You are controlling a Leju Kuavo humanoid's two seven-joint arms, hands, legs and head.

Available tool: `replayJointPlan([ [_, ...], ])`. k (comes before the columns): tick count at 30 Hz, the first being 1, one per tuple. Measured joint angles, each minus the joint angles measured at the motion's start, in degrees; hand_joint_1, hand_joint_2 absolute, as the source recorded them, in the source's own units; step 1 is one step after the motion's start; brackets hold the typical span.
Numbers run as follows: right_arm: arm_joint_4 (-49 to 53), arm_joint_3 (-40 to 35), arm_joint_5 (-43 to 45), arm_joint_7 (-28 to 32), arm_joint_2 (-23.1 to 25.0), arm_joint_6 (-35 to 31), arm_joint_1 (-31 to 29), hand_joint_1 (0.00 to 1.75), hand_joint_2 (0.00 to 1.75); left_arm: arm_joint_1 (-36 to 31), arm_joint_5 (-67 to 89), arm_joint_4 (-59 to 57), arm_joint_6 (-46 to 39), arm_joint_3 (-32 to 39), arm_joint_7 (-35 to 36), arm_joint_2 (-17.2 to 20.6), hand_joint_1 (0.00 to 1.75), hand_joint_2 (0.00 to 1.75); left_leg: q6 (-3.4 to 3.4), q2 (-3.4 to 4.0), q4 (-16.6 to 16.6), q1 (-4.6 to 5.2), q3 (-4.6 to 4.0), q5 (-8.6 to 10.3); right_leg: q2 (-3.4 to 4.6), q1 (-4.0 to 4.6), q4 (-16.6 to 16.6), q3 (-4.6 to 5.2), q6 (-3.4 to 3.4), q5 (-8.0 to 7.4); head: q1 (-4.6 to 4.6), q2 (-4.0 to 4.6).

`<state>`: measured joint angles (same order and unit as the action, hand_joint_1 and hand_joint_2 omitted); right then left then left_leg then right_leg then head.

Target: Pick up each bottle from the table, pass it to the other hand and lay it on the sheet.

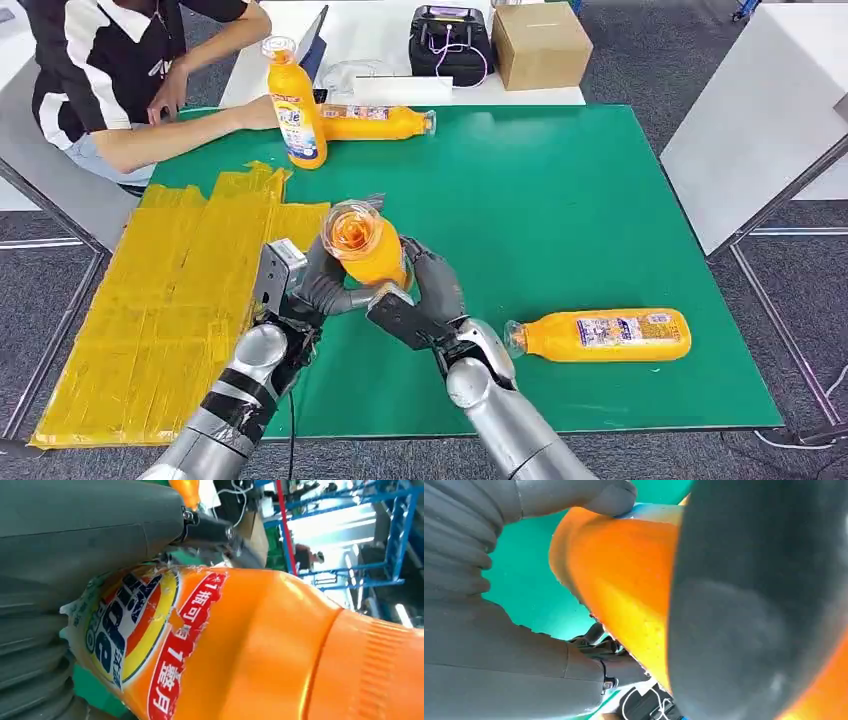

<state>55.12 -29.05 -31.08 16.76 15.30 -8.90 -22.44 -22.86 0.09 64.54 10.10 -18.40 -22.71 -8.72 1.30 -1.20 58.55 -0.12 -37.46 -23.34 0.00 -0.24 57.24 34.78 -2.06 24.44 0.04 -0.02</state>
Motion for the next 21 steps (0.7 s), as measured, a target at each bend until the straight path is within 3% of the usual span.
replayJointPlan([
  [11,-0.6,-0.7,0.3,0.1,0.0,0.0,0.0,1.75,1.75,0.7,0.1,0.6,-0.7,0.8,-0.2,-0.8,1.75,1.75,0.0,0.01,0.0,-0.01,0.01,0.0,0.0,0.01,0.0,0.01,0.0,0.0,0.0,0.0],
  [12,-0.7,-0.7,0.3,0.2,0.0,-0.1,0.0,1.66,1.75,0.7,0.0,0.6,-0.7,0.8,-0.2,-0.8,1.75,1.75,0.0,0.01,0.0,-0.01,0.01,0.0,0.0,0.01,0.0,0.01,0.0,0.0,0.0,0.0],
  [13,-0.7,-0.7,0.4,0.2,0.0,-0.1,0.0,0.93,1.75,0.7,-0.1,0.6,-0.6,0.9,-0.2,-0.8,1.75,1.75,0.0,0.01,0.0,-0.01,0.01,0.0,0.0,0.01,0.0,0.01,0.0,0.0,0.0,0.0],
  [14,-0.7,-0.7,0.4,0.3,0.0,-0.2,0.1,0.07,1.75,0.7,-0.3,0.6,-0.5,0.9,-0.2,-0.8,1.75,1.75,0.0,0.01,0.0,-0.01,0.01,0.0,0.0,0.01,0.0,0.01,0.0,0.0,0.0,0.0],
  [21,2.1,-0.7,-0.1,1.2,-0.3,-3.7,2.0,0.0,1.75,0.6,-1.9,0.6,-0.4,2.4,0.0,-1.0,1.75,1.75,0.0,0.0,0.0,0.0,0.0,0.0,0.0,0.0,0.0,0.03,0.0,0.0,0.0,0.0],
])
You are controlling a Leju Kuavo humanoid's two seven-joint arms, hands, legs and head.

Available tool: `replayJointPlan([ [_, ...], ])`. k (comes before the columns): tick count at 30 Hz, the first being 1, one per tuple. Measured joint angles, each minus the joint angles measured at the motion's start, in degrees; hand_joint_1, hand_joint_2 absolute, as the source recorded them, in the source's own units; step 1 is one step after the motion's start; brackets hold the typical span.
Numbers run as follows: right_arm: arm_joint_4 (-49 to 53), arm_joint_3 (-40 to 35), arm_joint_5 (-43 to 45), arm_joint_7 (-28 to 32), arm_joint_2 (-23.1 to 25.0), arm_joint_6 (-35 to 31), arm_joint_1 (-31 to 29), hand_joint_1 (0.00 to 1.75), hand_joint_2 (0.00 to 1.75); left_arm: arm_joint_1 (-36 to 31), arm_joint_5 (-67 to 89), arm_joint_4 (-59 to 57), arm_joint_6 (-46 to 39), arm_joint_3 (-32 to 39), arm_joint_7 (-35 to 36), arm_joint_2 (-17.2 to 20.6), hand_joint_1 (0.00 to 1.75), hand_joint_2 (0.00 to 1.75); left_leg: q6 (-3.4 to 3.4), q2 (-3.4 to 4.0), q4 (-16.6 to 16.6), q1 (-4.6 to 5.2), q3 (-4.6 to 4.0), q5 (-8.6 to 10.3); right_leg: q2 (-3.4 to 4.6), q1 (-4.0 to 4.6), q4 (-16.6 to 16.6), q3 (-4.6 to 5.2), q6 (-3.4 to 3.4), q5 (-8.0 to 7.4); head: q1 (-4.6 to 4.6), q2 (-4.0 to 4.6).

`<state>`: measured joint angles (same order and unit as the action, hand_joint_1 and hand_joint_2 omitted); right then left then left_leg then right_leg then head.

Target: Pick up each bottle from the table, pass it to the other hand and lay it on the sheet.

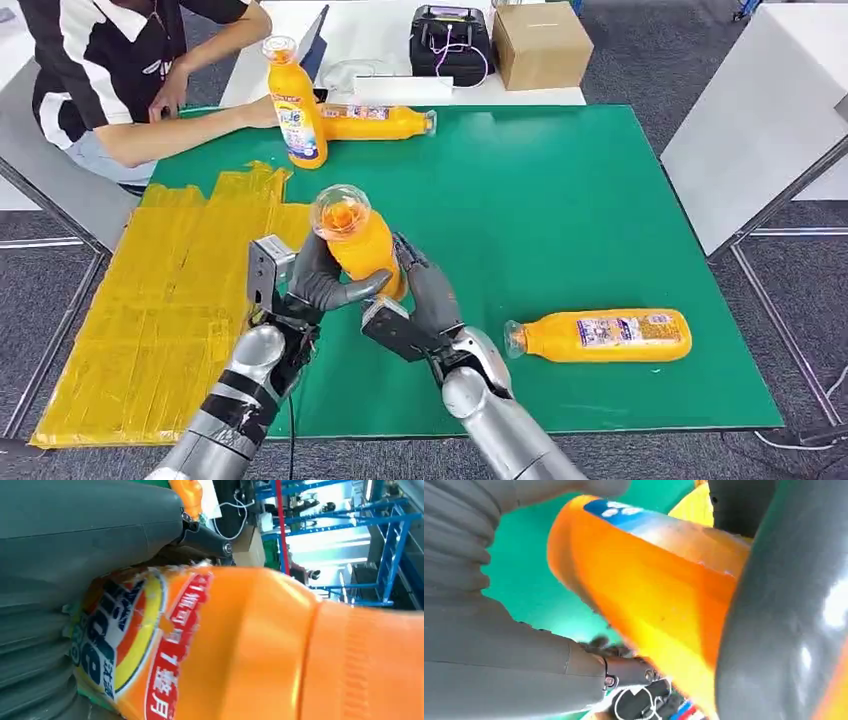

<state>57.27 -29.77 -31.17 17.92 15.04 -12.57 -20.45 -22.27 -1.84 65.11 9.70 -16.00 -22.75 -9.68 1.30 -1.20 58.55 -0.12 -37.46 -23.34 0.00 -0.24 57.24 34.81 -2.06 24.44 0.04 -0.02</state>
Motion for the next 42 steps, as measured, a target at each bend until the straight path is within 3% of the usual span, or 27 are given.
replayJointPlan([
  [3,2.2,0.1,0.2,-0.1,-0.5,-0.7,0.7,0.0,1.75,-0.1,2.2,0.0,-3.2,0.9,-0.3,0.0,1.75,1.75,0.0,0.03,0.0,0.0,0.01,0.0,0.0,0.0,0.0,0.01,0.0,0.0,0.0,0.0],
  [4,3.7,0.4,0.5,0.0,-0.8,-0.9,1.4,0.0,0.0,-0.1,5.8,0.3,-7.1,0.9,-0.7,0.0,1.75,1.75,0.0,0.01,0.0,0.0,0.0,0.0,0.0,0.0,0.0,0.01,0.0,0.0,0.0,0.0],
  [9,14.0,2.3,0.7,0.5,-3.3,-1.4,4.6,0.0,0.0,-0.6,22.0,3.2,-22.2,2.4,0.3,1.0,1.75,1.75,0.0,0.02,0.0,0.0,0.0,0.0,0.0,0.0,0.0,0.01,0.0,0.0,0.0,0.0],
  [15,17.9,2.8,0.3,0.5,-4.3,-1.5,5.7,0.0,0.0,-1.1,23.2,4.1,-23.0,3.3,0.6,1.6,1.75,1.75,0.0,0.02,0.0,0.0,0.01,0.0,0.0,0.0,0.0,0.0,0.0,0.0,0.0,0.0],
  [16,18.3,2.9,0.3,0.5,-4.4,-1.5,5.7,0.0,1.75,-1.2,23.3,4.2,-23.0,3.3,0.6,1.6,1.75,1.75,0.0,0.02,0.0,0.0,0.0,0.0,0.0,0.0,0.0,0.0,0.0,0.0,-0.02,0.0],
  [19,22.1,3.3,0.3,0.5,-5.4,-1.5,6.9,0.0,1.75,-1.3,23.6,5.0,-23.1,3.7,0.6,2.0,1.75,1.75,0.0,0.02,0.0,0.0,0.01,0.0,0.0,0.0,0.0,0.0,0.0,0.0,0.0,0.0],
  [23,28.3,4.1,0.5,3.0,-6.9,-3.9,9.4,0.0,1.75,-1.5,48.5,6.1,-39.1,4.2,5.6,3.2,1.75,1.75,0.0,0.01,0.0,0.0,0.0,0.0,0.0,0.0,0.0,0.0,0.0,0.0,0.0,0.0],
  [27,33.7,4.3,-1.3,4.2,-8.2,-6.6,11.3,0.0,1.75,-3.0,71.5,3.5,-47.9,6.1,15.9,4.7,1.75,1.75,-0.02,0.02,0.0,0.0,-0.01,-0.02,0.0,0.0,0.0,0.0,0.0,0.0,-0.02,0.0],
  [32,36.9,4.0,-1.8,4.1,-9.2,-10.3,10.5,0.0,1.75,-4.8,89.3,-3.1,-49.4,11.0,24.4,8.0,1.75,1.75,-0.04,0.19,0.0,-0.03,0.05,0.0,0.05,0.02,0.0,0.0,0.01,-0.01,0.0,0.0],
  [37,38.4,3.7,0.2,4.2,-10.2,-13.6,9.3,0.0,1.75,-5.3,91.3,-9.4,-49.5,9.0,37.5,13.6,1.75,1.75,-0.05,0.22,0.0,-0.05,0.07,0.01,0.06,0.02,0.0,0.01,0.01,-0.01,0.0,0.0],
  [42,38.7,3.5,0.8,4.3,-11.0,-13.9,8.4,0.0,1.75,-6.2,91.4,-15.9,-49.5,5.8,39.4,16.1,1.75,1.75,-0.05,-0.01,0.0,-0.04,0.0,0.01,0.0,0.01,0.0,0.0,0.03,0.02,0.02,0.0],
])
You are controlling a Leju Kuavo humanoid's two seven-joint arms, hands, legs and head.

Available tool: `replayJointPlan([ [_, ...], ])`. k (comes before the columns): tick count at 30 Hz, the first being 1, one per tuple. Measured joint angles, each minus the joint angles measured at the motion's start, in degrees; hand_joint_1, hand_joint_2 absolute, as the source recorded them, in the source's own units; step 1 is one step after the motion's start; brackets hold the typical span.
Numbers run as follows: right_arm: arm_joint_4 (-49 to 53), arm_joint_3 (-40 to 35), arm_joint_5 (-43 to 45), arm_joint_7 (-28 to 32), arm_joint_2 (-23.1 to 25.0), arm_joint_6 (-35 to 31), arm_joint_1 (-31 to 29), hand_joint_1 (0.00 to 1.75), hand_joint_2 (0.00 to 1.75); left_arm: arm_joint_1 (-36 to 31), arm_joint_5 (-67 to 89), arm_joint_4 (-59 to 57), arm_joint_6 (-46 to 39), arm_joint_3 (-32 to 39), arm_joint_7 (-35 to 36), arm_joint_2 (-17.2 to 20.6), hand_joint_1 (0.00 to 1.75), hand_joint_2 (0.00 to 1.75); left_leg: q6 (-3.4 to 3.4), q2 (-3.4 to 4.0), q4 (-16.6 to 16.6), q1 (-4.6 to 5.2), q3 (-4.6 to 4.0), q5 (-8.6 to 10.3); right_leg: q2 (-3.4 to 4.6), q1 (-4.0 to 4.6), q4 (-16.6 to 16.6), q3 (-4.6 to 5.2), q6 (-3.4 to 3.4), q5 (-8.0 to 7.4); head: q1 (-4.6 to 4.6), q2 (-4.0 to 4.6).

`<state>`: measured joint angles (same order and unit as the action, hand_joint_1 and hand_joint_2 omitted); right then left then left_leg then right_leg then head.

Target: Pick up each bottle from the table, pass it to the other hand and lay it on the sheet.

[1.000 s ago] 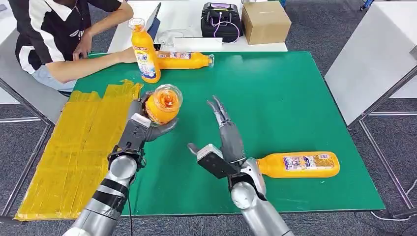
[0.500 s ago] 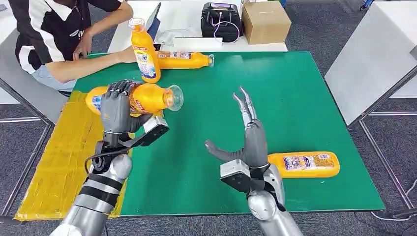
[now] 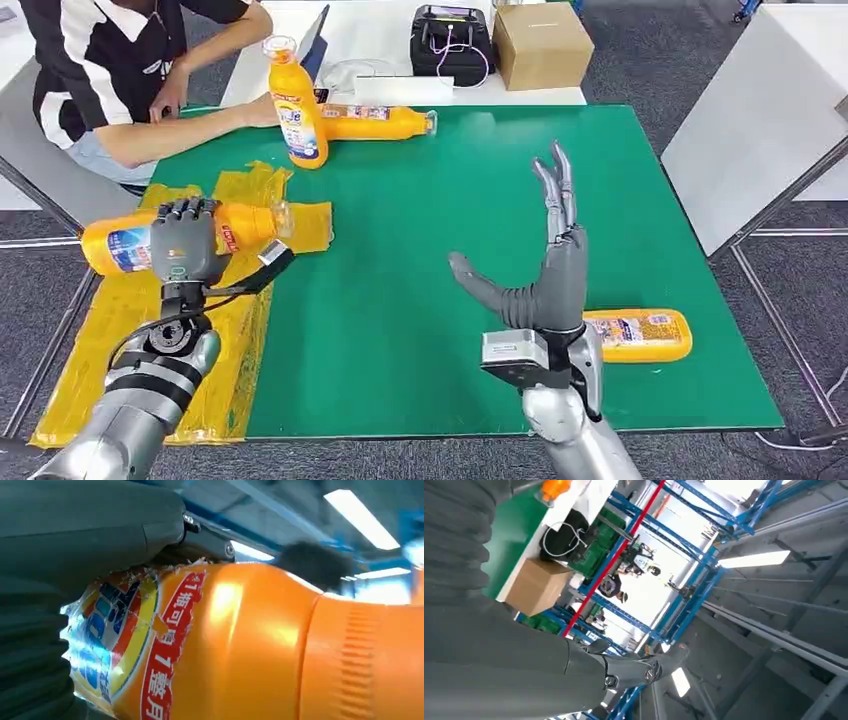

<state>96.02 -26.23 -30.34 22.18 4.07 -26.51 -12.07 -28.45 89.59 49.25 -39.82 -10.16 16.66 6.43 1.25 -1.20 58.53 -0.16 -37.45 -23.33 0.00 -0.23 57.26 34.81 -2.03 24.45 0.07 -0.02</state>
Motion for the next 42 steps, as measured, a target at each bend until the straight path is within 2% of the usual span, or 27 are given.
replayJointPlan([
  [11,-0.3,-0.3,0.0,-0.6,-0.5,0.0,-1.7,0.0,1.75,-4.0,-0.2,-14.9,-0.1,0.2,-1.4,0.2,1.75,1.75,0.01,0.04,0.0,0.01,0.01,0.0,0.02,0.0,0.0,0.0,-0.01,-0.02,-0.02,0.0],
  [14,-0.8,-0.3,-0.3,-1.0,-0.5,0.1,-2.0,0.0,1.75,-4.6,-2.6,-18.5,-0.1,0.6,-3.8,0.1,1.75,1.75,0.01,0.08,0.0,0.0,0.01,0.0,0.02,0.0,0.0,0.01,-0.01,-0.02,-0.02,0.0],
  [15,-1.0,-0.3,-0.4,-1.2,-0.5,0.2,-2.1,0.0,1.75,-4.8,-3.9,-19.4,-0.1,1.0,-5.3,0.0,1.55,1.75,0.01,0.06,0.0,-0.01,0.01,0.0,0.02,0.01,0.0,0.02,0.0,-0.01,-0.02,0.0],
  [16,-1.2,-0.3,-0.5,-1.3,-0.4,0.2,-2.3,0.0,1.75,-4.9,-5.4,-20.4,-0.1,1.5,-7.2,-0.2,0.1,1.75,0.01,0.04,0.0,-0.01,0.0,0.0,0.02,0.01,0.0,0.02,0.0,-0.01,0.0,0.0],
  [17,-1.4,-0.3,-0.6,-1.4,-0.4,0.2,-2.4,0.0,1.75,-4.9,-6.7,-21.2,-0.1,2.2,-8.7,-0.5,0.0,1.75,0.01,0.04,0.0,-0.01,0.0,0.0,0.02,0.01,0.0,0.01,0.0,-0.01,-0.02,0.0],
  [26,-3.9,-1.4,-1.3,-2.1,0.6,1.3,-3.3,0.0,1.75,-6.8,-14.4,-25.2,3.5,8.2,-16.5,-3.4,0.0,1.75,0.02,-0.01,0.0,0.02,0.03,0.01,0.0,0.0,0.0,-0.07,-0.01,-0.01,-0.02,0.0],
  [32,-5.1,-1.6,-1.5,-2.3,1.0,1.8,-3.6,0.0,1.75,-7.3,-15.4,-26.2,5.0,10.5,-17.6,-4.6,0.0,1.75,0.02,0.0,0.0,0.02,0.12,0.01,0.0,0.0,0.0,-0.16,-0.01,-0.01,-0.02,0.0],
  [38,-5.4,-1.6,-1.9,-2.5,1.2,2.1,-3.6,0.0,1.75,-9.1,-18.8,-27.0,14.5,12.5,-18.8,-5.0,0.0,1.75,0.0,-0.03,0.0,0.02,0.29,-0.01,-0.02,0.0,0.0,-0.35,-0.01,0.0,-0.02,0.0],
  [42,-5.4,-1.6,-2.0,-2.5,1.2,2.1,-3.6,0.0,1.75,-9.5,-20.4,-27.1,15.9,14.0,-20.2,-5.2,0.0,1.75,-0.01,-0.02,0.0,0.02,0.51,-0.03,-0.01,0.0,0.0,-0.53,0.01,0.02,-0.02,0.0],
])
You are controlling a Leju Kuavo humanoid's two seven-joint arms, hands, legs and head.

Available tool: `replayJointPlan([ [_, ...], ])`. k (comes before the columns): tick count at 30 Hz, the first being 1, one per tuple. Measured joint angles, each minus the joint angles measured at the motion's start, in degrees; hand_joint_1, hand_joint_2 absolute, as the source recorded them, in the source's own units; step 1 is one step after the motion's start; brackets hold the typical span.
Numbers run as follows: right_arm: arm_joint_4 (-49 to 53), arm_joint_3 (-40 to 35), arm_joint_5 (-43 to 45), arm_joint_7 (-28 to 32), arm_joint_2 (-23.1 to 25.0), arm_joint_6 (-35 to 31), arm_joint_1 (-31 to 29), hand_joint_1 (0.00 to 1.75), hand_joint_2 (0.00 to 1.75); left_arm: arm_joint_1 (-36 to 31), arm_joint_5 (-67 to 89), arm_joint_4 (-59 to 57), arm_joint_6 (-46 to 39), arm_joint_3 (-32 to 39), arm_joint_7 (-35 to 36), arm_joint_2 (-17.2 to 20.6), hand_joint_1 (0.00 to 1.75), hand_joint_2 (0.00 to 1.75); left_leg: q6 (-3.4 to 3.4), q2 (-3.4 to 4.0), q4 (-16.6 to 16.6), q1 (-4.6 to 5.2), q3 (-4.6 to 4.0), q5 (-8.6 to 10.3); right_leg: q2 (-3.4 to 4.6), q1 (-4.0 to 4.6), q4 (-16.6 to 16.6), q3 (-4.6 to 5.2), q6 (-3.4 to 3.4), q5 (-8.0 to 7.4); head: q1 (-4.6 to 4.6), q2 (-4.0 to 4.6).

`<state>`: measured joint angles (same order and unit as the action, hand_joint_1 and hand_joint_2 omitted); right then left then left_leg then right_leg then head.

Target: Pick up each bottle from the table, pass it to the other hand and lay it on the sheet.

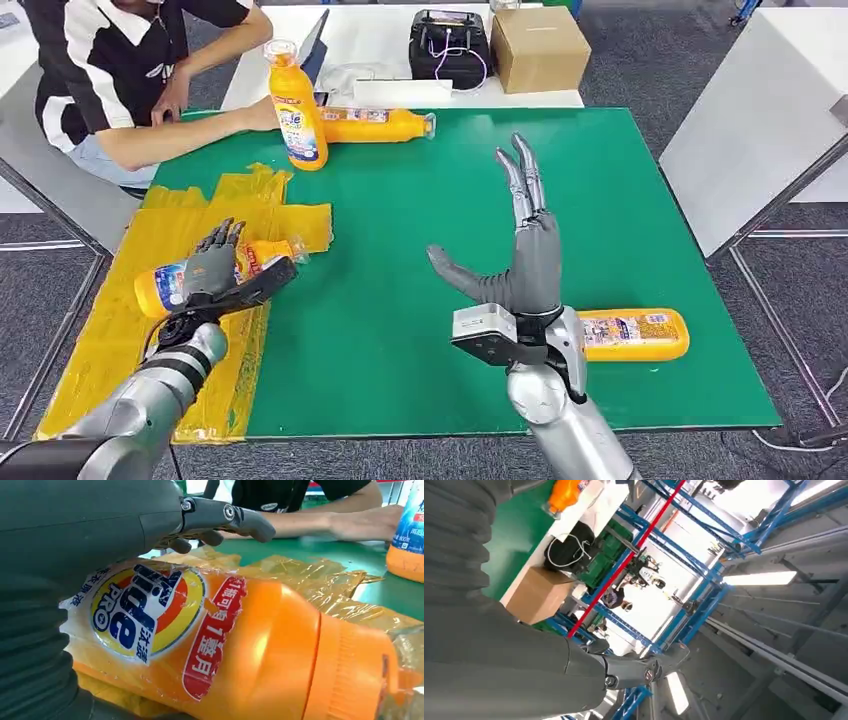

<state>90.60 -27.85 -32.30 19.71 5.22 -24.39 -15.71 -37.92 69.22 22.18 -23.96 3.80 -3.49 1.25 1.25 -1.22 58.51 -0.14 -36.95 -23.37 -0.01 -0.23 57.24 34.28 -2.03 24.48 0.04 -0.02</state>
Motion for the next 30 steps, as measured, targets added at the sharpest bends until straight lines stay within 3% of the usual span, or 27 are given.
replayJointPlan([
  [7,0.0,0.0,-0.1,-0.1,0.0,0.0,0.0,0.0,1.75,-0.1,-2.2,0.0,-0.8,1.6,-3.2,-0.4,0.0,1.75,0.0,0.0,0.0,0.0,0.16,0.01,0.0,0.0,0.0,-0.16,0.0,-0.01,0.0,0.0],
  [12,0.0,0.2,-0.4,0.3,-0.3,-0.3,0.7,0.0,1.75,3.1,-10.7,2.7,-14.7,4.1,-22.0,-2.0,0.0,1.75,0.0,0.02,0.0,0.0,0.08,0.01,0.01,-0.01,0.0,-0.07,0.0,-0.01,0.0,0.0],
  [15,0.0,0.3,-0.6,0.5,-0.6,-0.7,1.3,0.0,1.75,7.7,-2.7,14.2,-16.1,6.9,-28.0,-4.7,0.0,1.75,0.01,0.06,0.0,0.05,0.01,-0.01,0.04,-0.06,0.0,0.05,-0.01,-0.01,-0.02,0.0],
  [18,0.0,0.3,-0.7,0.7,-1.1,-1.0,1.6,0.0,1.75,11.1,10.0,27.0,-16.3,11.8,-29.7,-8.5,0.0,1.75,0.01,0.05,0.0,0.06,-0.14,-0.03,0.02,-0.06,0.0,0.13,-0.01,0.0,0.04,0.0],
  [22,0.0,0.3,-0.7,0.8,-1.5,-1.1,1.9,0.0,1.75,13.6,9.7,35.4,-16.3,14.8,-29.7,-10.7,0.0,1.75,-0.02,0.3,0.0,0.05,-0.14,-0.1,0.26,-0.05,0.0,0.26,-0.01,-0.03,-0.02,0.0],
  [25,0.0,0.3,-1.0,0.8,-1.9,-1.5,2.0,0.0,1.75,15.9,9.5,43.2,-16.3,16.2,-34.0,-12.3,0.0,1.75,-0.06,0.24,0.0,-0.05,-0.16,-0.07,0.23,0.02,0.0,0.28,0.0,-0.02,0.0,0.0],
  [30,0.1,0.6,-3.9,0.0,-3.3,-3.1,3.5,0.0,1.75,20.2,5.2,59.2,-16.3,14.4,-35.0,-15.7,0.0,1.75,-0.09,0.25,0.0,-0.04,-0.17,-0.12,0.24,0.01,0.0,0.28,-0.01,0.0,-0.02,0.0],
])
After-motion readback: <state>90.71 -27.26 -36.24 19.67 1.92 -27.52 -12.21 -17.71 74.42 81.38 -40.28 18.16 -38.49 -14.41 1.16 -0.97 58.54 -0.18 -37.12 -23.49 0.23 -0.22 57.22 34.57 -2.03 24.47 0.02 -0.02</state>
